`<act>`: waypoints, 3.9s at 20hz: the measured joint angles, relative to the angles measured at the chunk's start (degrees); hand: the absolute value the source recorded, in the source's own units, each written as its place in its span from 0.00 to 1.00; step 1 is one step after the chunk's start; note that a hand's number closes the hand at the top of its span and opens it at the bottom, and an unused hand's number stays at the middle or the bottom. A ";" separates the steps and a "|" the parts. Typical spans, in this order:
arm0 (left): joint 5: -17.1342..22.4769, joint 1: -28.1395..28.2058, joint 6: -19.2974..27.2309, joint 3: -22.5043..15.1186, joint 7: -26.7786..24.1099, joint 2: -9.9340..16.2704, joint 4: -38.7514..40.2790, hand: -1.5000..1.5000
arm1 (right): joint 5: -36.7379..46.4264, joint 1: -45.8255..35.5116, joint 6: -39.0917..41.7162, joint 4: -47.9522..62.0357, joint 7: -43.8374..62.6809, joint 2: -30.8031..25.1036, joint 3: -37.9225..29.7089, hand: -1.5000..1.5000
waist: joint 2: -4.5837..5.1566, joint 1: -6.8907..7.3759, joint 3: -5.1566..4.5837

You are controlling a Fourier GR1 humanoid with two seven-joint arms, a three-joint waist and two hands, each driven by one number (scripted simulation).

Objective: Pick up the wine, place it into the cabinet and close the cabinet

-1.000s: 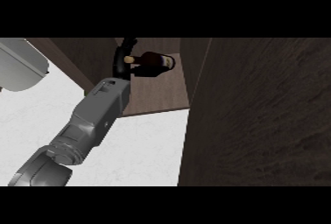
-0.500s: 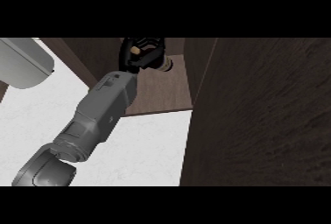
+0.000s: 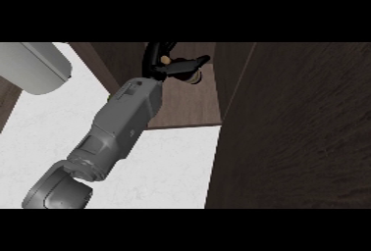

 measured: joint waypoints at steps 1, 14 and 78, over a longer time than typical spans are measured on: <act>0.12 -0.10 0.08 -0.01 0.38 -0.20 -0.21 0.00 | 0.04 0.64 -0.13 -0.14 -0.20 -0.44 0.27 0.00 | -0.16 -0.01 0.00; 3.25 7.48 -4.84 -3.84 2.40 -0.93 -9.41 0.00 | 0.03 1.19 -1.60 -0.49 1.82 -1.75 -2.41 0.00 | -1.27 2.01 0.01; 18.56 75.09 -21.50 -3.06 10.99 29.42 -78.18 0.00 | -0.41 -6.50 17.16 0.16 5.04 -11.61 5.94 1.00 | -0.76 4.60 -0.19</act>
